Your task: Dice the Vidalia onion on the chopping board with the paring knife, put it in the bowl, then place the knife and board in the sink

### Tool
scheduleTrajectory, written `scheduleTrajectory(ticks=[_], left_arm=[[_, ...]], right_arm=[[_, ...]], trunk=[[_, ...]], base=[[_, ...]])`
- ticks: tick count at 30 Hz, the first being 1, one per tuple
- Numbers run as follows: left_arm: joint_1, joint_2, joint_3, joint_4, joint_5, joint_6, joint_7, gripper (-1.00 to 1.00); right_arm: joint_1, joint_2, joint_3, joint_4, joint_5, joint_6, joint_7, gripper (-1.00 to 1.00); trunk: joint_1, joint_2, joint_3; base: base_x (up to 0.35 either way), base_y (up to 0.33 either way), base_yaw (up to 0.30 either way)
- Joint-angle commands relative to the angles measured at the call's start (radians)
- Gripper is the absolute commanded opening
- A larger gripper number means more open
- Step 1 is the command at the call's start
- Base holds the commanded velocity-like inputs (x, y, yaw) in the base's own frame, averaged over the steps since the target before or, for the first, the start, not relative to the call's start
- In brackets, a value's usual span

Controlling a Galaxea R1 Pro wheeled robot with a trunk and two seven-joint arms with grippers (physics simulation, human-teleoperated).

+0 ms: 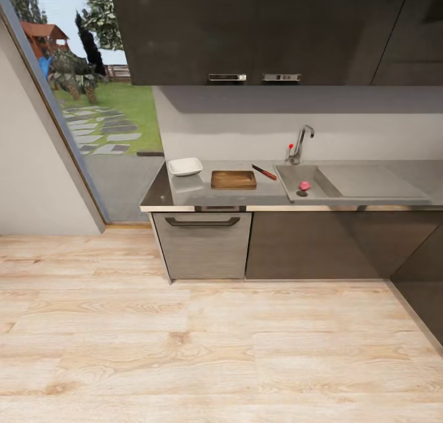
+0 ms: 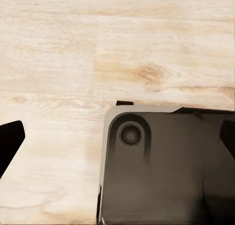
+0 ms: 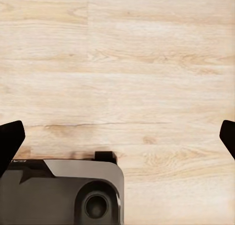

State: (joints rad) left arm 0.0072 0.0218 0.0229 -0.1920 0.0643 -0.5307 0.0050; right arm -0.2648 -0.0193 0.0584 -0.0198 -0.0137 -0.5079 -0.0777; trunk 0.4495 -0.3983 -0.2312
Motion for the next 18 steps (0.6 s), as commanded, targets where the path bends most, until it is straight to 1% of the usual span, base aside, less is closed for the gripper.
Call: scheduleTrajectory(ticks=[1,3,6,9,16,18], left_arm=[[0.000,0.002,-0.001,0.014,0.006,-0.001,-0.002,1.00],[0.000,0.006,-0.003,0.049,0.006,-0.002,-0.003,1.00],[0.000,0.009,-0.003,0.072,0.006,-0.002,-0.003,1.00],[0.000,0.010,-0.005,0.116,0.006,-0.001,-0.003,1.00],[0.000,0.010,-0.006,0.252,0.006,0.000,-0.003,1.00],[0.000,0.010,-0.006,0.258,0.006,0.000,-0.003,1.00]], right_arm=[[-0.001,0.000,0.006,0.001,-0.001,-0.002,-0.007,1.00],[-0.001,0.000,0.006,0.001,-0.003,0.001,-0.009,1.00],[-0.001,0.000,0.005,0.001,-0.003,0.002,-0.009,1.00],[-0.001,-0.001,0.005,0.002,-0.003,0.004,-0.011,1.00],[-0.001,0.000,0.004,0.003,-0.005,0.006,-0.011,1.00],[-0.001,0.000,0.004,0.003,-0.005,0.006,-0.011,1.00]], trunk=[[0.001,-0.002,-0.001],[0.001,-0.002,0.000],[0.001,-0.002,0.004],[0.001,-0.002,0.009],[0.001,-0.002,0.020],[0.001,-0.002,0.023]], base=[[0.000,0.000,0.000],[0.000,0.000,0.000],[0.000,0.000,0.000],[0.000,0.000,0.000],[0.000,0.000,0.000],[0.000,0.000,0.000]])
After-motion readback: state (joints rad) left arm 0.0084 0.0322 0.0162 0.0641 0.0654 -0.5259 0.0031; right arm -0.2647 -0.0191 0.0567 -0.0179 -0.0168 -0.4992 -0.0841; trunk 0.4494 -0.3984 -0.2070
